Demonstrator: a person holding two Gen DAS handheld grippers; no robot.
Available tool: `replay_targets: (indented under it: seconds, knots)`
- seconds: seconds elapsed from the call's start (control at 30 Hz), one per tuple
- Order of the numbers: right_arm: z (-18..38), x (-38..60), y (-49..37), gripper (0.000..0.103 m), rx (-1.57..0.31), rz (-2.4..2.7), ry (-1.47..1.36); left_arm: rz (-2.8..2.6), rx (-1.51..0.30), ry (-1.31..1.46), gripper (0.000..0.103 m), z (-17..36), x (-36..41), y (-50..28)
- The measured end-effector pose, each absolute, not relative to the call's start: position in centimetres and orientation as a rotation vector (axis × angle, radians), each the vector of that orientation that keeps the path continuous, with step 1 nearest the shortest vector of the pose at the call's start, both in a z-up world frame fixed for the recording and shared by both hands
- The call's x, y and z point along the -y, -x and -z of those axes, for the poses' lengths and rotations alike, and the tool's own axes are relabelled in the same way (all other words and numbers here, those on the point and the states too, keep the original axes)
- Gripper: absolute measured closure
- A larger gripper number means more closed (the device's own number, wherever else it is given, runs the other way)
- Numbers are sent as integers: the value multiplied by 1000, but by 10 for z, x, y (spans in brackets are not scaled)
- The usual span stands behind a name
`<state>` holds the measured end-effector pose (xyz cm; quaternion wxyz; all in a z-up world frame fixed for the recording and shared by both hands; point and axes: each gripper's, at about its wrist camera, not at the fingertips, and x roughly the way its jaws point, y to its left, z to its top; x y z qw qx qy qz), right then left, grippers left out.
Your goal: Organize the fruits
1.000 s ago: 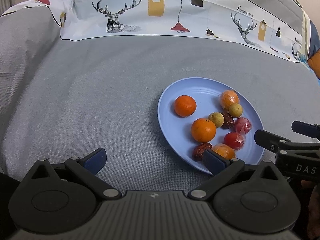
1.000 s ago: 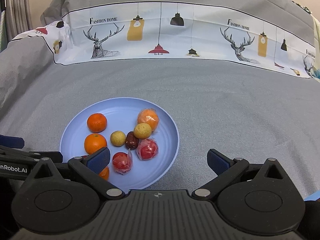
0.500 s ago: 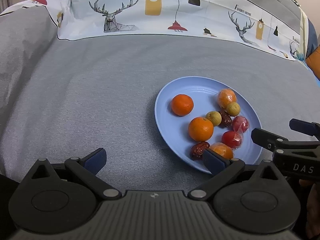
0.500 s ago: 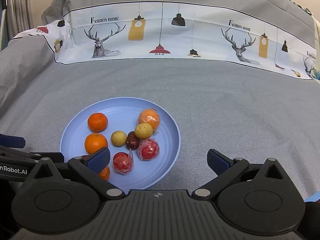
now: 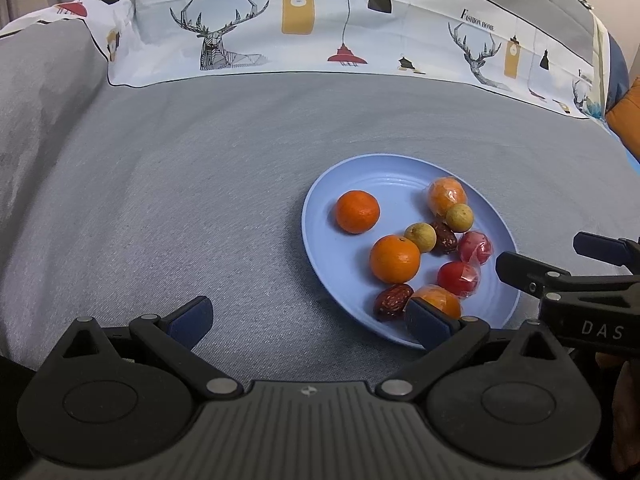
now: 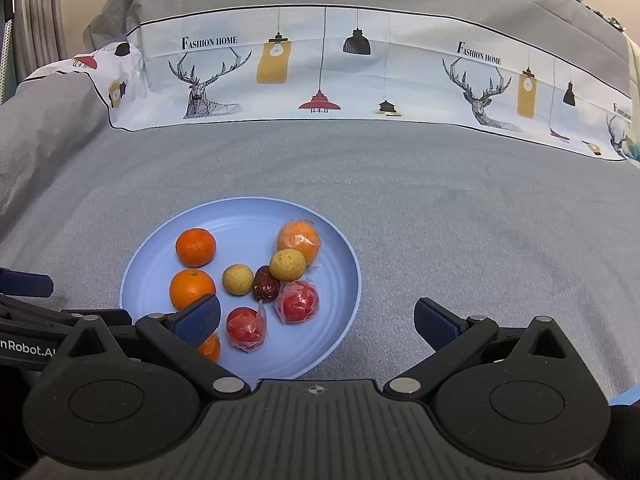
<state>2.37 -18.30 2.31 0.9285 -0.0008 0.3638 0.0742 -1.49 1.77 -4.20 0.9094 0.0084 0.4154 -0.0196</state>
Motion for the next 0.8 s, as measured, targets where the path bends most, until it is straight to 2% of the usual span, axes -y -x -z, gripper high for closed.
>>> replay_targets:
  seconds: [0.8]
  knots:
    - [-41, 196, -25, 1, -711, -147, -67, 77, -798, -25, 1, 35, -17, 17]
